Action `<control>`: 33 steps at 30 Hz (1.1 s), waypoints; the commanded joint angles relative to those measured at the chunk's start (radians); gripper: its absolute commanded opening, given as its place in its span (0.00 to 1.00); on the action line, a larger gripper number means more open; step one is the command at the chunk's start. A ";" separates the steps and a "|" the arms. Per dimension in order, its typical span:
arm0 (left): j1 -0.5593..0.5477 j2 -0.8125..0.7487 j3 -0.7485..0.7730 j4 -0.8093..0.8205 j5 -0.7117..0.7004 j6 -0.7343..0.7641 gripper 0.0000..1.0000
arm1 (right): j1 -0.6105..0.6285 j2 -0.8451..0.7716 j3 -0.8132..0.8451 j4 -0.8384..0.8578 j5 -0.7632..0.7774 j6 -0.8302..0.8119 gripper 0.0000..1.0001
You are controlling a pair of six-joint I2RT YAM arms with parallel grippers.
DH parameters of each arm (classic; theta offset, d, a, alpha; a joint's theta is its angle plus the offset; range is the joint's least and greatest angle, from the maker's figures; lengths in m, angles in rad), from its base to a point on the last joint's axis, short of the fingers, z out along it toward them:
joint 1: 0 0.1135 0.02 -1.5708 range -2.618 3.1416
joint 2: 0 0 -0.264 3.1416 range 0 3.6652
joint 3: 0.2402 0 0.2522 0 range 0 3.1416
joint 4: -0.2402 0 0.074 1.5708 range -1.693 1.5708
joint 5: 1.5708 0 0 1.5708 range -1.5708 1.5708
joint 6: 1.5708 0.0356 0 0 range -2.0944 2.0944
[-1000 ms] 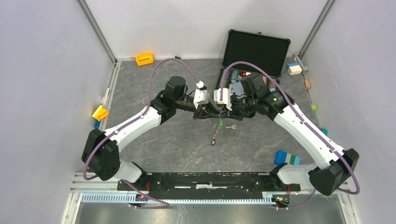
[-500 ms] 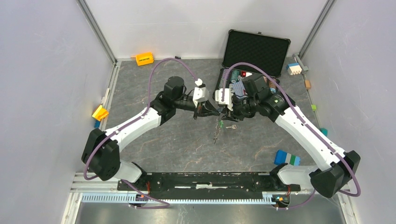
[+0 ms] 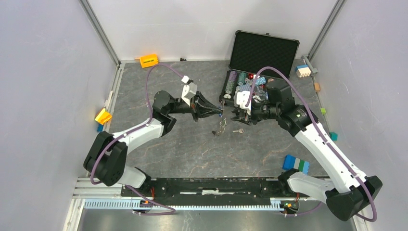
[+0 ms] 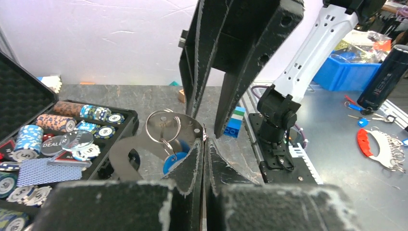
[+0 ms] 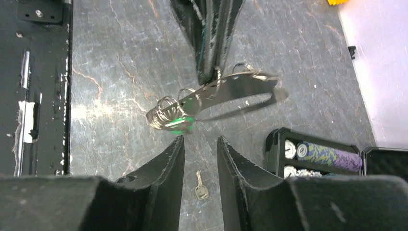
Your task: Put the keys on the keyring
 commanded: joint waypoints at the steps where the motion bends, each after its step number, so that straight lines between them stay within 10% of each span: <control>1: -0.013 -0.028 -0.043 0.181 0.006 -0.112 0.02 | -0.014 -0.006 0.012 0.081 -0.117 0.041 0.36; 33: -0.048 0.007 -0.103 0.304 0.056 -0.060 0.02 | -0.016 0.081 -0.012 0.129 -0.389 0.055 0.18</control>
